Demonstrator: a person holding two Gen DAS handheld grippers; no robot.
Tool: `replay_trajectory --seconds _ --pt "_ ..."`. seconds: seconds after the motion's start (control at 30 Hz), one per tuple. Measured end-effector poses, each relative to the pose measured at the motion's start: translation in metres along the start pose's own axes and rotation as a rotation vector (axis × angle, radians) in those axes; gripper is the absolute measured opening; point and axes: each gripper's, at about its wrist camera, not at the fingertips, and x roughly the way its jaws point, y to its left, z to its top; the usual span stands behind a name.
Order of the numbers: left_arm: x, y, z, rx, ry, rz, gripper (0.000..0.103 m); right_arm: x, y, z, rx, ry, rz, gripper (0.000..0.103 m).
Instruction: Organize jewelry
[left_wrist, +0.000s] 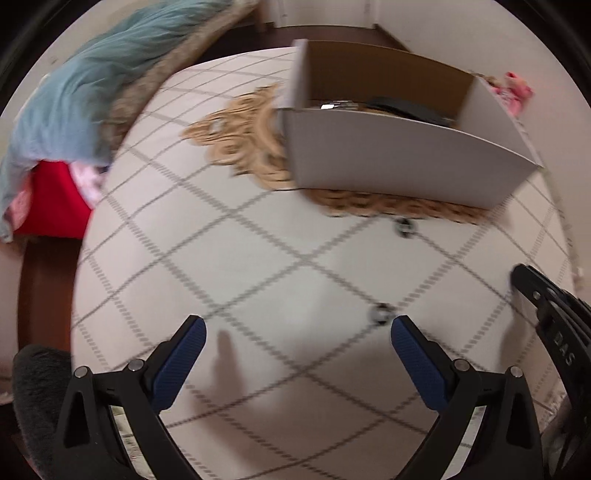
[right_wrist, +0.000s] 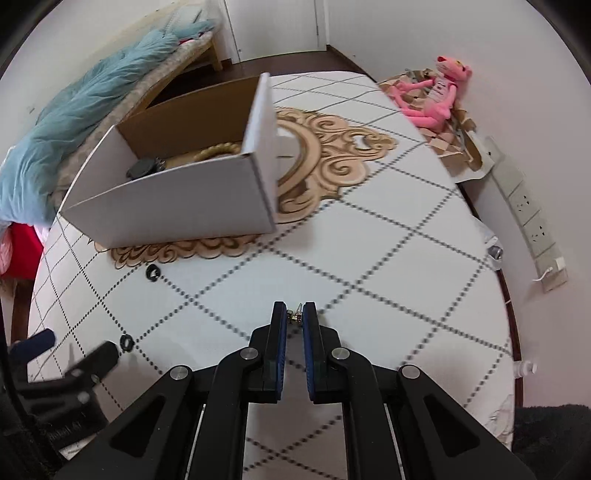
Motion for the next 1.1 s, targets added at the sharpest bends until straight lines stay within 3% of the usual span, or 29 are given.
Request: replay_trajectory --seconds 0.07,0.23,0.33,0.47,0.8,0.93,1.1 --pt "-0.001 -0.011 -0.001 0.023 -0.015 -0.025 0.096 -0.003 -0.005 0.000 0.002 -0.003 -0.005 0.009" --pt "0.001 -0.020 0.000 0.033 -0.029 -0.064 0.038 -0.007 -0.012 -0.001 0.016 -0.011 -0.008 0.009" --pt "-0.001 -0.022 0.001 0.042 -0.047 -0.068 0.015 -0.008 -0.013 -0.001 0.026 -0.012 -0.007 0.009" --pt "0.000 -0.020 0.002 0.049 -0.059 -0.074 0.010 -0.009 -0.013 -0.001 0.030 -0.017 -0.005 0.009" --pt "-0.018 -0.016 0.005 0.048 -0.091 -0.111 0.010 -0.029 -0.012 0.007 0.036 -0.055 0.030 0.009" --pt "-0.049 -0.013 0.023 0.043 -0.145 -0.154 0.010 -0.050 -0.010 0.020 0.042 -0.089 0.069 0.009" --pt "-0.092 -0.005 0.068 0.030 -0.217 -0.229 0.010 -0.080 0.001 0.052 0.027 -0.137 0.138 0.009"
